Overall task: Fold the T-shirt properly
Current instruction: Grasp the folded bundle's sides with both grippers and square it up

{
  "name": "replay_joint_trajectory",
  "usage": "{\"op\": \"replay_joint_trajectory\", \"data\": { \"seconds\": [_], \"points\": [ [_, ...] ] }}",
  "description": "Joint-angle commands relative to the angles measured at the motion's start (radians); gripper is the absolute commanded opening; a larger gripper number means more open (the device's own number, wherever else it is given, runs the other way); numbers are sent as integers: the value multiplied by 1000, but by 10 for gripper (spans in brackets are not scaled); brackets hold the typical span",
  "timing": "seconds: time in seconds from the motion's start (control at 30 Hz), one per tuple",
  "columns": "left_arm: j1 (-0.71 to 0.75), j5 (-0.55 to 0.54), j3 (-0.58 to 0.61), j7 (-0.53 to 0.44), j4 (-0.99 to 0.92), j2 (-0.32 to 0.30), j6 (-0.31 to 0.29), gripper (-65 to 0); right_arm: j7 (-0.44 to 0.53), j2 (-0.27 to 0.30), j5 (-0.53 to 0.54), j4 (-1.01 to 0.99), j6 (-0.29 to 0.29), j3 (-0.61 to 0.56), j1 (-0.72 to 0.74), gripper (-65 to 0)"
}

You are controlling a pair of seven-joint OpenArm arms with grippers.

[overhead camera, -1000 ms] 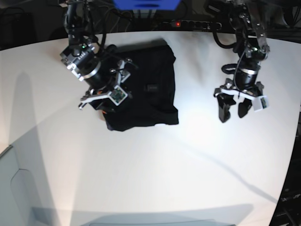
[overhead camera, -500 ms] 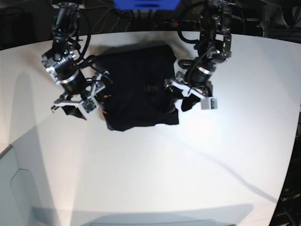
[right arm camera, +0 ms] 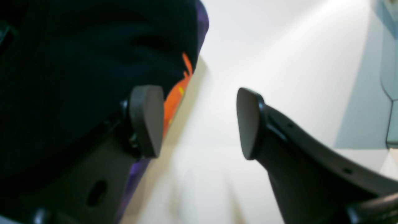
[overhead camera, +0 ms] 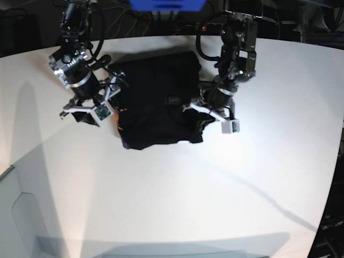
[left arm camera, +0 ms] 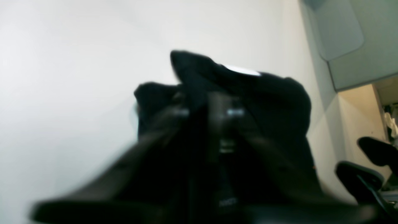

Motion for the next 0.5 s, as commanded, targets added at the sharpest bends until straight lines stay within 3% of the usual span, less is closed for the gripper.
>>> {"op": "replay_joint_trajectory", "data": {
  "seconds": [0.0, 0.1, 0.3, 0.47],
  "points": [
    [-18, -10, -3, -21, 1, 1, -8, -650, 24, 1, 10, 17, -1, 1, 5, -277],
    [-24, -10, -8, -23, -54, 1, -6, -607, 24, 1, 10, 15, -1, 1, 5, -277],
    [-29, -12, -113, -15, -82, 1, -6, -606, 24, 1, 10, 9, -1, -2, 5, -277],
    [-21, -12, -129, -12, -77, -7, -6, -602, 24, -1, 10, 9, -1, -5, 7, -277]
  ]
}}
